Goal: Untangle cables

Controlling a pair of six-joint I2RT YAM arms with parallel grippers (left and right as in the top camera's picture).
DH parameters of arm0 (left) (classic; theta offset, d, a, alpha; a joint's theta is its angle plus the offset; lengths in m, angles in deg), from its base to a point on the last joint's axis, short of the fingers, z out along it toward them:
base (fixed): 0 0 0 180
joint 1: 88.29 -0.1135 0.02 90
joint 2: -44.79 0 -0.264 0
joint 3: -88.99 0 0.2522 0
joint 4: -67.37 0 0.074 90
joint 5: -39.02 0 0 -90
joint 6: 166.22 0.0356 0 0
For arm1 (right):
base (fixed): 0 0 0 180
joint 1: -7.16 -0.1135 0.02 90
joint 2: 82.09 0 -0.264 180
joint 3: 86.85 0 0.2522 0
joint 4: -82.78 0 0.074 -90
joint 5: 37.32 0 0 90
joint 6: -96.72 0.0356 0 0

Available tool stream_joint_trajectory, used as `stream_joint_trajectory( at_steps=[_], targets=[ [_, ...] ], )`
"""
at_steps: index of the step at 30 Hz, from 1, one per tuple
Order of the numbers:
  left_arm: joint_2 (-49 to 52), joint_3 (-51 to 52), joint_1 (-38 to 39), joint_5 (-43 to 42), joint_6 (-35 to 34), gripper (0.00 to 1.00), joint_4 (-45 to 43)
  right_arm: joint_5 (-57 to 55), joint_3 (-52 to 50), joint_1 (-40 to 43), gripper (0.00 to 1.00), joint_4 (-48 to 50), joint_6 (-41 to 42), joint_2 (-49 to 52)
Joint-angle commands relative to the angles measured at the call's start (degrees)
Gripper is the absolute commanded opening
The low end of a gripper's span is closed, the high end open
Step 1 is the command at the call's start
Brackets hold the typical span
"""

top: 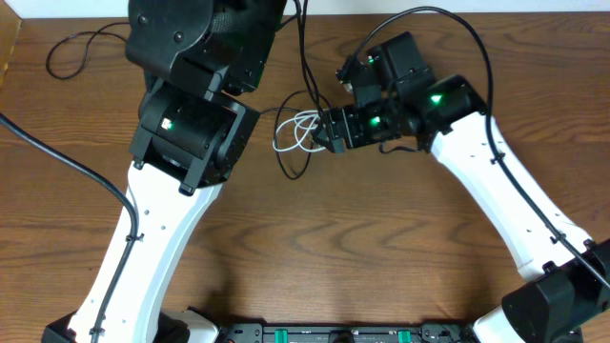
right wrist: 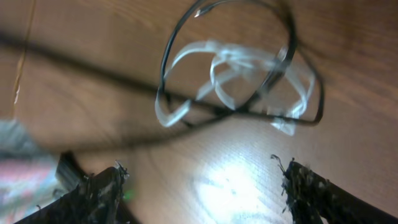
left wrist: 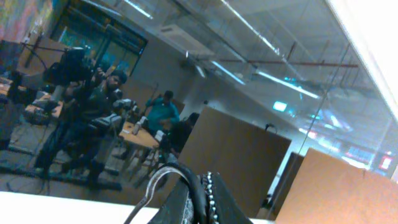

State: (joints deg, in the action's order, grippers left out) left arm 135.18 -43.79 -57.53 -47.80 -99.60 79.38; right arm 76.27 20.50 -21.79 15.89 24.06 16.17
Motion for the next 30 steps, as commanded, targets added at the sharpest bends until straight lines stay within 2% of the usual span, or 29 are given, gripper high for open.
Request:
stream_joint_trajectory(
  at_steps=[1, 7, 13, 15, 17, 21, 23, 26, 30],
  targets=[
    [-0.35, -1.11, -0.20, 0.52, -2.08, 0.07, -1.07, -7.34, -0.92, -1.97, 0.77, 2.51, 9.55, 1.27],
    [-0.35, -1.11, -0.20, 0.52, -2.27, 0.07, -1.18, -14.62, -1.31, -5.42, 0.71, 5.66, 21.62, 4.07],
    [-0.35, -1.11, -0.20, 0.55, -2.25, 0.08, -1.14, -16.90, -1.36, -9.01, 0.65, 10.45, 30.80, 8.15],
    [-0.35, -1.11, -0.20, 0.55, -2.25, 0.07, -1.14, -21.35, -1.36, -9.94, 0.62, 11.13, 34.07, 9.16],
    [-0.35, -1.11, -0.20, 0.52, -2.25, 0.08, -1.14, -26.86, -1.36, -10.43, 0.54, 11.08, 36.92, 9.70],
    [-0.39, -1.11, -0.20, 0.55, -2.21, 0.08, -0.44, -38.05, -1.36, -10.29, 0.38, 10.47, 37.48, 10.19],
    [-0.44, -1.11, -0.20, 0.61, -2.05, 0.07, 0.28, -41.13, -1.36, -9.62, 0.26, 9.31, 37.48, 10.19],
    [-0.59, -1.11, -0.20, 3.65, -1.79, 0.08, 2.27, -42.10, -1.36, -7.30, 0.02, 6.78, 37.64, 10.19],
    [-0.61, -1.11, -0.20, 8.63, -1.81, 0.07, 5.05, -40.48, -1.36, -2.21, 0.01, 2.43, 39.89, 10.19]
  ],
)
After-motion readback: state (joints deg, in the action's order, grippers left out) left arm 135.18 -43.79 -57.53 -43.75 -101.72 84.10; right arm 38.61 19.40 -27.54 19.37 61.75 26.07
